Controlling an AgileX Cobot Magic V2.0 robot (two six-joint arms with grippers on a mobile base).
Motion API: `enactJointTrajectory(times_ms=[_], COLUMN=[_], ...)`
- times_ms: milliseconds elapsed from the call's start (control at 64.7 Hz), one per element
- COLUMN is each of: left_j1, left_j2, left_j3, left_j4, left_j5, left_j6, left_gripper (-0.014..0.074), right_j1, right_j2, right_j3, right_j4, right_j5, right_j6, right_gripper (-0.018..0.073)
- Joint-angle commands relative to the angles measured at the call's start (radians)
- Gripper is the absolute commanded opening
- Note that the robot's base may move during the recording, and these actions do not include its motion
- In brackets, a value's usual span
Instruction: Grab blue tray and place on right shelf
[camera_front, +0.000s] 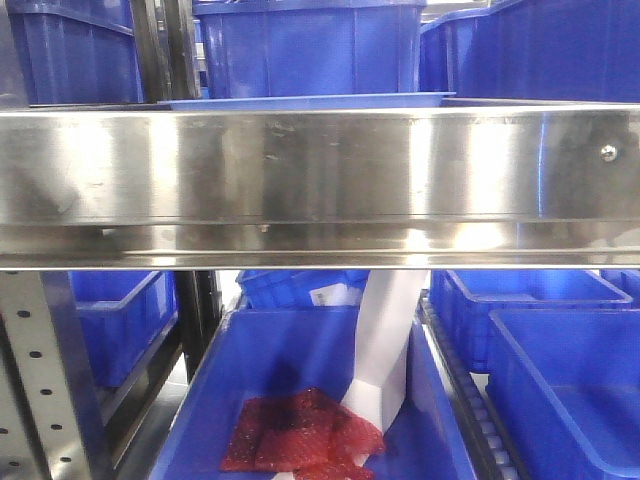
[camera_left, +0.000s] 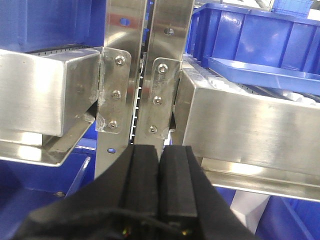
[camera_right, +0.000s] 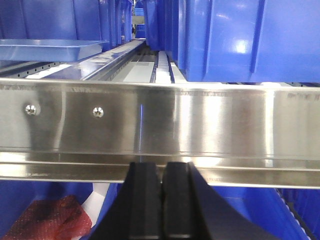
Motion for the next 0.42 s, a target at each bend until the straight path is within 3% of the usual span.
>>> enactJointTrajectory(times_ms=[0, 402], left_j1=[0.001, 0.001], left_j2=[-0.011, -0.011], left_j3=[0.025, 0.025], left_j4=[-0.009, -0.009], left_j5=[-0.089, -0.089], left_j6=[0.004, 0.004], left_gripper=[-0.0048, -0.0048], right_j1=[-0.005, -0.005], right_j2=[-0.017, -0.017], right_j3=[-0.024, -0.024], right_j4=[-0.004, -0.004], right_j5=[-0.086, -0.086], right_j6=[-0.008, -0.008], right_gripper=[0.0054, 0.0054])
